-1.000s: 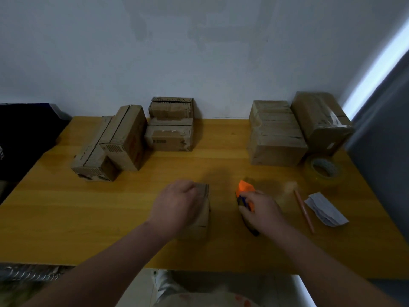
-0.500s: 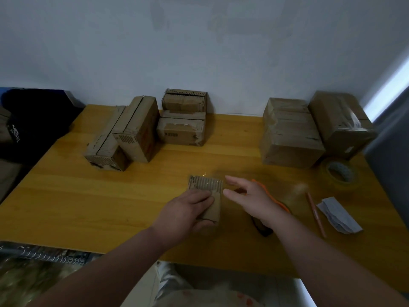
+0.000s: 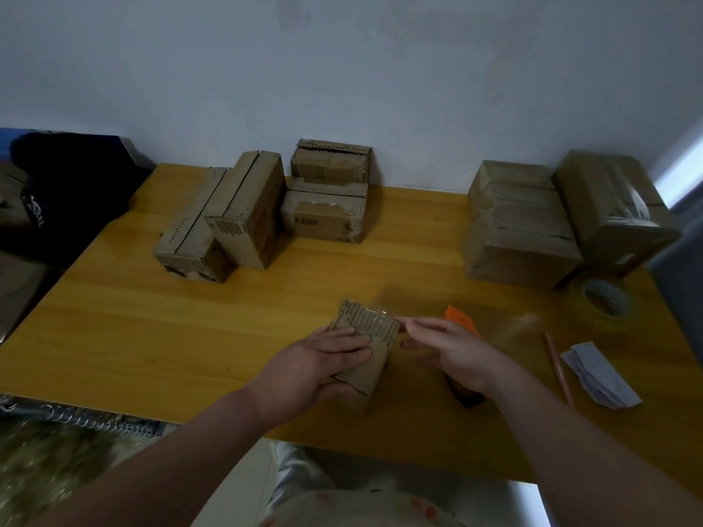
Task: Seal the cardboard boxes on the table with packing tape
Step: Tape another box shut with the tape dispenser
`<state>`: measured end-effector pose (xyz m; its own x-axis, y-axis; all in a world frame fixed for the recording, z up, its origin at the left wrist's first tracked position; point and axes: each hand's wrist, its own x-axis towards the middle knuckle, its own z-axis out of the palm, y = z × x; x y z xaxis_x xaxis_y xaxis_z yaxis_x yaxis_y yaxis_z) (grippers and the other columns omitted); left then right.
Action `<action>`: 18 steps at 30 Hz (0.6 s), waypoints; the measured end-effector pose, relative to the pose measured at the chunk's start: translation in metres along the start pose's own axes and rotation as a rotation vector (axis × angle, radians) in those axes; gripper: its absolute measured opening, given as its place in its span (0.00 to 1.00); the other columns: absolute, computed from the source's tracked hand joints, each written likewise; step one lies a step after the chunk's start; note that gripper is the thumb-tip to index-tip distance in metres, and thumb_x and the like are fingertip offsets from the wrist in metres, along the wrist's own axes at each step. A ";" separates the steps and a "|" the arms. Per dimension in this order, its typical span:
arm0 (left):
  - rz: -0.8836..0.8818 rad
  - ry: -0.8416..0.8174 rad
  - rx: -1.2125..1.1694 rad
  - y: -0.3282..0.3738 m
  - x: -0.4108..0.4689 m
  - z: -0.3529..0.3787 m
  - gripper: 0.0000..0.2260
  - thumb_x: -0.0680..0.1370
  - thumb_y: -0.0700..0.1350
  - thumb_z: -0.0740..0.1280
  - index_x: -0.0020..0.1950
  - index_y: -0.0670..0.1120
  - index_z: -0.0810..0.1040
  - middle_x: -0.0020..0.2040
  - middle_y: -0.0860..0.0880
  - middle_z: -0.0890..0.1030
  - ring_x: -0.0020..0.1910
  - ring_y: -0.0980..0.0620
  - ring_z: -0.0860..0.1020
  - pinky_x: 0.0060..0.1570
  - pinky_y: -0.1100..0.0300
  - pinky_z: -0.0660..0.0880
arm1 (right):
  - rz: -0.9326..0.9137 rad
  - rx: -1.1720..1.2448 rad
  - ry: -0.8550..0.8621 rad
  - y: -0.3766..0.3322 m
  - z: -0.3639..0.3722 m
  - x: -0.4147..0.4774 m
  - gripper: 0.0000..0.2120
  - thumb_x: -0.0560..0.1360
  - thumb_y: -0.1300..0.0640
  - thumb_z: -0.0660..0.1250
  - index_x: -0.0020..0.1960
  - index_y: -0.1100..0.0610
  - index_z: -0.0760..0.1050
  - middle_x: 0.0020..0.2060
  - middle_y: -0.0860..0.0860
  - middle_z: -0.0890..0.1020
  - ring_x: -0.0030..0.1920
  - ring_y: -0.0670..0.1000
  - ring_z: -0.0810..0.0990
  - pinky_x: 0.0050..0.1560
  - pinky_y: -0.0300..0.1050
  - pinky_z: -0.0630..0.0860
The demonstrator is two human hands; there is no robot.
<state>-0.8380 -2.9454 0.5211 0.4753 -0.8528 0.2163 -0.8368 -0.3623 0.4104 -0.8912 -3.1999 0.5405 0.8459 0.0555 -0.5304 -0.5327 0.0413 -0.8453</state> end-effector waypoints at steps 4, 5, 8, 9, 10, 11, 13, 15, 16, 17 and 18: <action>0.008 0.012 -0.001 0.000 0.001 0.003 0.25 0.74 0.57 0.61 0.69 0.50 0.73 0.70 0.52 0.72 0.71 0.54 0.65 0.68 0.43 0.57 | -0.052 -0.165 0.049 0.002 0.005 0.006 0.14 0.73 0.55 0.72 0.58 0.45 0.79 0.58 0.45 0.79 0.58 0.47 0.77 0.51 0.40 0.75; 0.010 0.015 -0.007 0.000 0.002 0.003 0.25 0.74 0.57 0.61 0.69 0.50 0.73 0.70 0.52 0.72 0.71 0.54 0.65 0.68 0.43 0.57 | -0.068 -0.188 0.082 0.003 0.008 0.008 0.15 0.72 0.55 0.74 0.56 0.46 0.79 0.57 0.46 0.80 0.56 0.47 0.78 0.50 0.39 0.75; 0.017 0.023 -0.009 -0.001 0.002 0.005 0.25 0.73 0.57 0.61 0.68 0.49 0.73 0.69 0.52 0.73 0.70 0.55 0.64 0.67 0.43 0.58 | -0.100 -0.187 0.140 0.006 0.014 0.014 0.16 0.67 0.52 0.78 0.53 0.47 0.79 0.55 0.48 0.81 0.55 0.50 0.79 0.53 0.45 0.77; 0.017 0.025 -0.011 0.000 0.002 0.005 0.25 0.73 0.57 0.61 0.68 0.49 0.73 0.69 0.52 0.73 0.70 0.55 0.64 0.67 0.43 0.58 | -0.100 -0.197 0.144 0.007 0.014 0.016 0.17 0.66 0.51 0.78 0.53 0.46 0.79 0.55 0.48 0.80 0.56 0.51 0.78 0.55 0.47 0.77; 0.014 0.025 -0.016 0.000 0.002 0.005 0.25 0.73 0.57 0.61 0.68 0.49 0.73 0.69 0.51 0.73 0.70 0.55 0.64 0.67 0.43 0.58 | -0.097 -0.218 0.145 0.008 0.016 0.016 0.17 0.66 0.50 0.78 0.53 0.46 0.78 0.55 0.47 0.80 0.56 0.50 0.77 0.56 0.48 0.76; 0.012 0.025 -0.018 0.000 0.001 0.006 0.25 0.73 0.57 0.61 0.68 0.49 0.73 0.69 0.52 0.73 0.71 0.55 0.64 0.67 0.43 0.57 | -0.097 -0.241 0.140 0.007 0.018 0.016 0.18 0.66 0.49 0.78 0.53 0.46 0.78 0.55 0.47 0.79 0.56 0.49 0.77 0.54 0.47 0.75; 0.013 0.031 -0.024 0.000 0.001 0.008 0.25 0.73 0.56 0.61 0.69 0.50 0.70 0.70 0.52 0.72 0.71 0.55 0.63 0.67 0.43 0.57 | -0.110 -0.274 0.144 0.008 0.023 0.017 0.18 0.66 0.48 0.78 0.53 0.45 0.77 0.55 0.47 0.78 0.56 0.49 0.76 0.51 0.44 0.73; 0.009 0.036 -0.041 0.000 0.000 0.008 0.25 0.74 0.56 0.62 0.70 0.50 0.69 0.70 0.52 0.71 0.71 0.54 0.62 0.67 0.42 0.57 | -0.134 -0.289 0.176 0.007 0.028 0.015 0.16 0.67 0.48 0.78 0.51 0.44 0.76 0.54 0.46 0.78 0.55 0.48 0.76 0.48 0.43 0.73; 0.005 0.037 -0.046 0.000 0.000 0.008 0.25 0.74 0.56 0.62 0.70 0.50 0.69 0.71 0.52 0.71 0.71 0.54 0.62 0.67 0.42 0.57 | -0.152 -0.287 0.190 0.006 0.029 0.015 0.14 0.67 0.49 0.77 0.50 0.44 0.77 0.52 0.46 0.78 0.54 0.47 0.76 0.47 0.43 0.73; 0.004 0.041 -0.047 0.000 0.000 0.007 0.25 0.74 0.56 0.62 0.70 0.50 0.70 0.71 0.52 0.71 0.71 0.54 0.62 0.67 0.43 0.57 | -0.171 -0.281 0.203 0.006 0.030 0.015 0.12 0.68 0.49 0.77 0.49 0.45 0.77 0.51 0.45 0.79 0.53 0.47 0.77 0.47 0.42 0.74; 0.007 0.046 -0.047 0.000 0.000 0.007 0.25 0.74 0.56 0.62 0.70 0.50 0.70 0.70 0.52 0.71 0.71 0.54 0.63 0.67 0.42 0.57 | -0.195 -0.268 0.217 0.007 0.031 0.015 0.11 0.69 0.50 0.76 0.48 0.45 0.78 0.50 0.45 0.79 0.52 0.47 0.77 0.47 0.42 0.74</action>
<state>-0.8398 -2.9479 0.5147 0.4819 -0.8370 0.2593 -0.8273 -0.3370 0.4494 -0.8829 -3.1683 0.5288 0.9316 -0.1407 -0.3352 -0.3603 -0.2331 -0.9033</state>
